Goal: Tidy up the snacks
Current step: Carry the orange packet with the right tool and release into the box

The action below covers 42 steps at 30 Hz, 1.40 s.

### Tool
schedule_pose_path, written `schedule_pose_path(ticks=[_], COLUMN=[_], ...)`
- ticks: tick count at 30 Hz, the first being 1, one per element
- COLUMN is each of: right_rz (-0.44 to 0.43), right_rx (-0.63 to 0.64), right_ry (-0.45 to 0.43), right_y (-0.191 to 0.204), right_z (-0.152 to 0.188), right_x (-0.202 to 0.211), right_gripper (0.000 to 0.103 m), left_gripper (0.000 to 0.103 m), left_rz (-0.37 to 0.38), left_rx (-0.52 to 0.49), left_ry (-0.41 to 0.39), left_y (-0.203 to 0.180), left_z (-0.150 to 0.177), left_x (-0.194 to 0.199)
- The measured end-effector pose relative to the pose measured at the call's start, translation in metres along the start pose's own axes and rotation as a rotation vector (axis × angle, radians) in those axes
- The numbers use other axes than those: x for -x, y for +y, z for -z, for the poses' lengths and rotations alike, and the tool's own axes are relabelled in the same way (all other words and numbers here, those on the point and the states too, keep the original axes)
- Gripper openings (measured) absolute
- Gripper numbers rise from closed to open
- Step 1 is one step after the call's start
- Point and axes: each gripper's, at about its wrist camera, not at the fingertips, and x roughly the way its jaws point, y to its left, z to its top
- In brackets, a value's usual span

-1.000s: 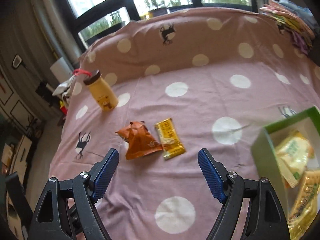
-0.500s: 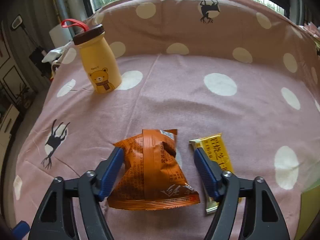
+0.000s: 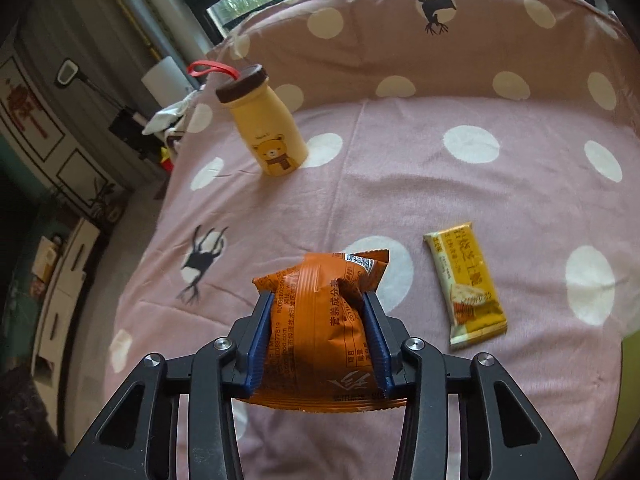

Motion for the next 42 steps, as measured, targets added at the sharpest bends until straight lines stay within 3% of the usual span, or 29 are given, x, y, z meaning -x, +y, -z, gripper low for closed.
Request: schedule_pose_path(ticks=[7,11,15,16,28,35,38,39,42], right_rz=[-0.111,-0.186,-0.215,-0.206,-0.153,-0.120,-0.044,0.018,0.051], right_rx=[-0.148,-0.210,-0.210,-0.217,-0.314,-0.423,-0.482,-0.509,-0.585], right_ry=[-0.018,-0.027,-0.054,-0.063,-0.265,-0.403,-0.465,-0.477,-0.511], right_y=[-0.027,-0.040,-0.040,-0.041,-0.083,-0.132,-0.152,-0.159,-0.181], right_z=[0.034,0.045,0.058,0.060,0.071,0.088,0.098,0.101,0.111], right_x=[0.035,0.051,0.068,0.072,0.145,0.198,0.218,0.223,0.232], right_gripper=[0.045,0.045,0.045,0.045,0.045,0.046,0.046,0.046,0.046], left_gripper=[0.100,0.091,0.058,0.055,0.053,0.052,0.036,0.036,0.036], left_rz=[0.168,0.261,0.324,0.358,0.433,0.484,0.562,0.564,0.570], left_rx=[-0.107,-0.191,-0.265,-0.276,-0.460,-0.609,-0.668,-0.680,-0.734], left_ry=[0.016,-0.002,0.001,0.009,-0.048,-0.031,0.022,0.037,0.052], left_y=[-0.030,-0.055,-0.077,-0.082,-0.160,-0.229,-0.260,-0.269,-0.293], left_z=[0.010,0.019,0.028,0.030,0.034,0.050,0.060,0.065,0.077], left_x=[0.005,0.012,0.014,0.015,0.025,0.020,0.008,0.004,-0.007])
